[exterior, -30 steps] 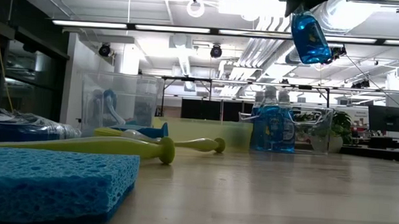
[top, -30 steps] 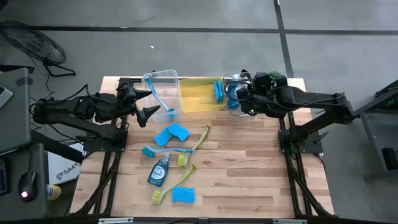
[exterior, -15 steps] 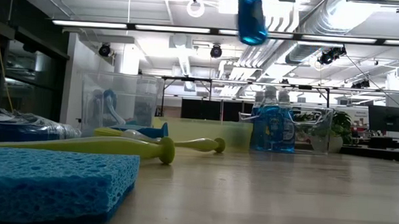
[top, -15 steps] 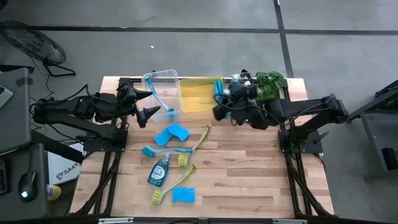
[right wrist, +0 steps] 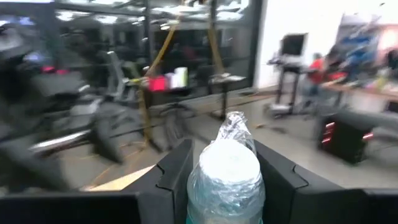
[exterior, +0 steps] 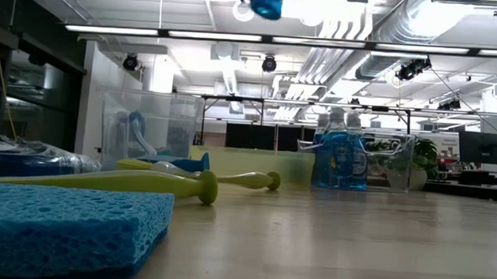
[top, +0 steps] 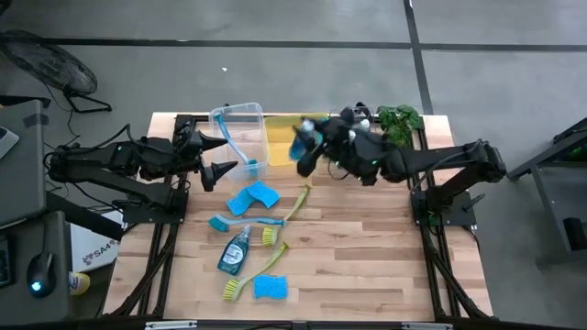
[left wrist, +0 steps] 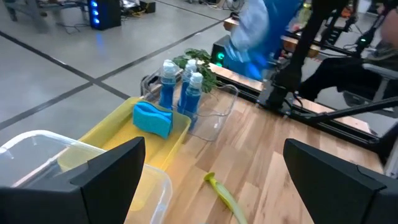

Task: Pick & Place Kitchen Sink Supplies
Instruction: Put the blue dishwasher liquid into the transparent bin, then put the yellow dish brush into the white bin

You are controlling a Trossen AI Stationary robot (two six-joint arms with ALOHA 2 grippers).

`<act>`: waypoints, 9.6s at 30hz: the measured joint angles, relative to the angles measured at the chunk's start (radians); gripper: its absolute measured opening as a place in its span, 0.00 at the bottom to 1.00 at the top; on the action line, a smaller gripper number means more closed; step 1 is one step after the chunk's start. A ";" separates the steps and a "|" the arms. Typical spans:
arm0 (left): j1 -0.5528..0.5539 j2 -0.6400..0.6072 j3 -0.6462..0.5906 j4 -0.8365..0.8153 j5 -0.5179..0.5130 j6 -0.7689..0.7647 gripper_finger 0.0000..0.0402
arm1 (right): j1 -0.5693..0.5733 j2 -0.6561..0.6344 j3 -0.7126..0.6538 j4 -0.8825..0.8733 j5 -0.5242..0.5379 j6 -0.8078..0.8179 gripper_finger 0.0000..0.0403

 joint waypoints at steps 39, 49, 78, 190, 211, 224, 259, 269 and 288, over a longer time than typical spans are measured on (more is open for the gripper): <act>0.000 -0.002 0.000 -0.030 0.083 0.044 0.94 | 0.268 0.169 0.001 -0.112 -0.309 0.520 0.31; 0.000 -0.012 0.000 -0.030 0.098 0.057 0.94 | 0.271 0.118 0.000 -0.142 -0.201 0.442 0.31; 0.000 -0.044 -0.001 -0.016 0.025 0.030 0.94 | 0.130 -0.487 -0.838 0.216 0.425 0.325 0.31; 0.000 -0.039 0.000 -0.023 -0.061 -0.078 0.94 | -0.564 -0.388 -1.194 0.397 -0.168 0.347 0.60; 0.000 -0.039 0.000 -0.033 -0.029 -0.100 0.94 | -0.564 -0.685 -0.879 -0.052 -0.226 0.136 0.60; 0.000 -0.039 0.000 -0.057 -0.027 -0.119 0.94 | -0.564 -0.686 -0.580 -0.271 -0.380 0.114 0.60; 0.000 -0.039 0.000 -0.052 -0.019 -0.132 0.94 | -0.143 -0.129 -0.534 -0.045 -0.687 -0.134 0.60; 0.000 -0.040 0.000 -0.052 -0.014 -0.131 0.94 | -0.144 0.071 -0.345 -0.280 -0.738 -0.213 0.60; 0.000 -0.040 0.000 -0.053 -0.003 -0.131 0.94 | -0.152 0.406 -0.179 -0.501 -0.881 -0.531 0.60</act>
